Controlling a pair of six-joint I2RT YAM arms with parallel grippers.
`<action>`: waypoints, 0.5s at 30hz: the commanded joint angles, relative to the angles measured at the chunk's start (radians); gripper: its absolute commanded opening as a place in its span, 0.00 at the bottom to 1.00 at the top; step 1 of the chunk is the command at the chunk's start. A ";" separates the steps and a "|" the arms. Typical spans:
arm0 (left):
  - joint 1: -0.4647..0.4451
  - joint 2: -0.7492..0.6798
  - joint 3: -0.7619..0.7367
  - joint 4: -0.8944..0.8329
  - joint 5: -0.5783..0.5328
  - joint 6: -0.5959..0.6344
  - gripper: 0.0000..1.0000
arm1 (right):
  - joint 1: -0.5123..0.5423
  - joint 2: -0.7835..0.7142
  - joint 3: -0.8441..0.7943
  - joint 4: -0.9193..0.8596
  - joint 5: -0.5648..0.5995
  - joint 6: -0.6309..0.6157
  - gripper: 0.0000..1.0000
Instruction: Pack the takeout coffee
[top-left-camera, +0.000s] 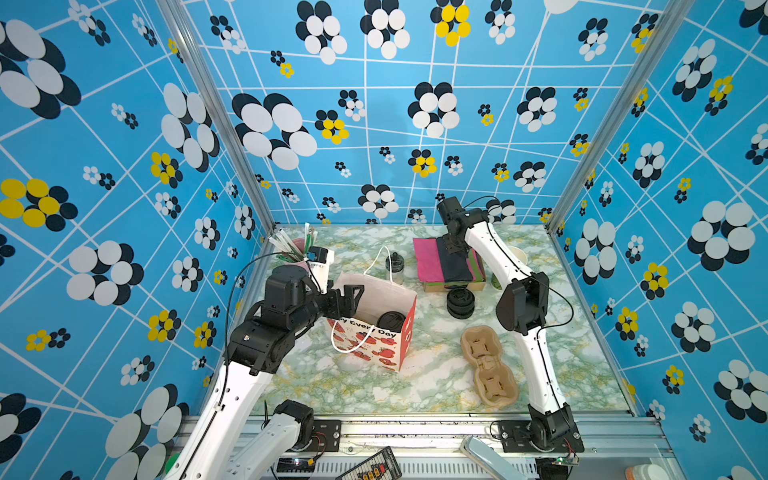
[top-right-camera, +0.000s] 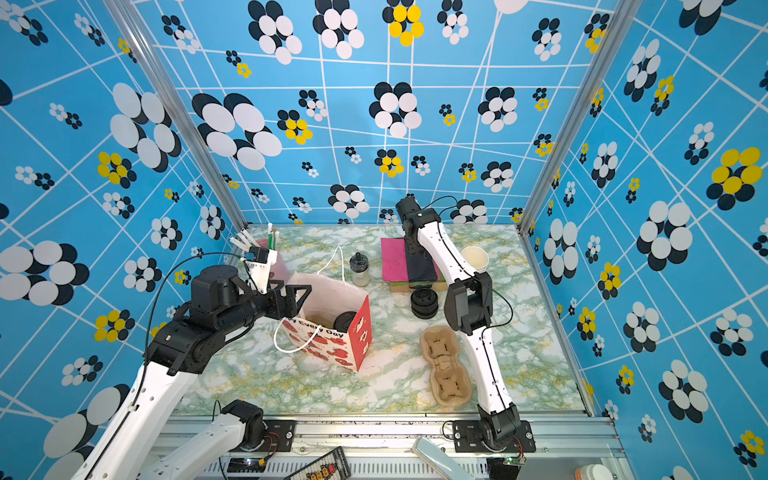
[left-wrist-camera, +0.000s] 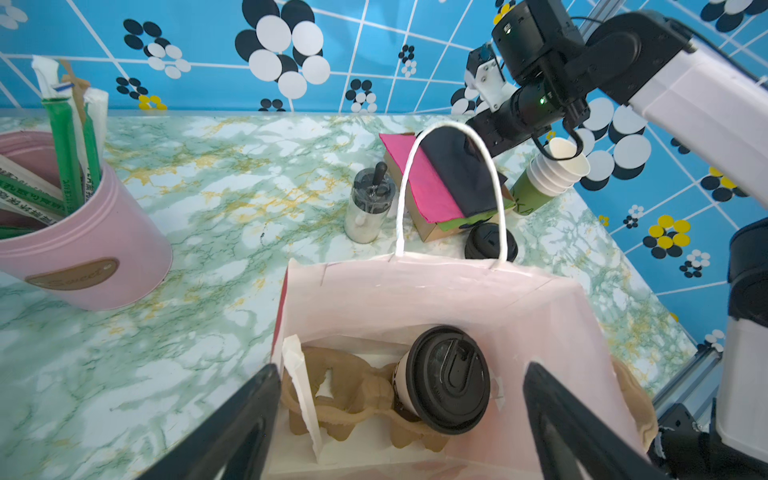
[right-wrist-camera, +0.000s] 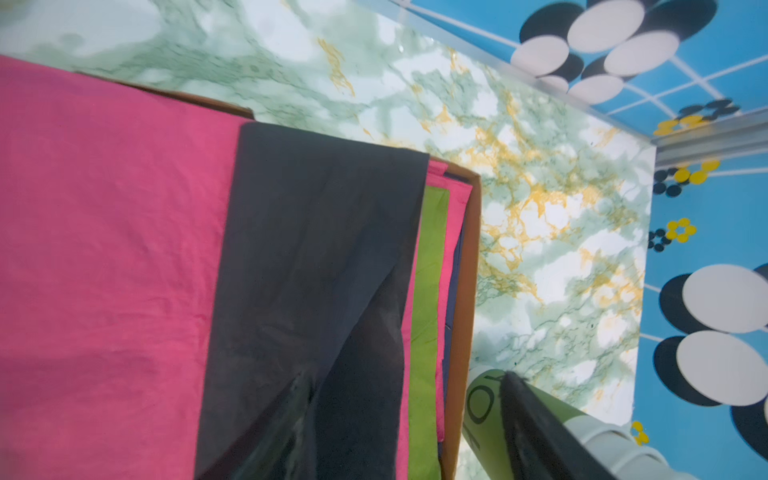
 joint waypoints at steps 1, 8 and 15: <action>-0.006 -0.007 0.055 0.005 -0.005 0.012 0.95 | 0.032 -0.017 0.037 -0.022 0.024 0.004 0.80; -0.006 -0.029 0.059 0.000 -0.025 0.017 0.98 | 0.058 0.024 0.084 -0.036 0.075 -0.013 0.87; -0.005 -0.033 0.049 -0.002 -0.023 0.017 0.99 | 0.038 0.056 0.075 -0.039 0.179 -0.067 0.89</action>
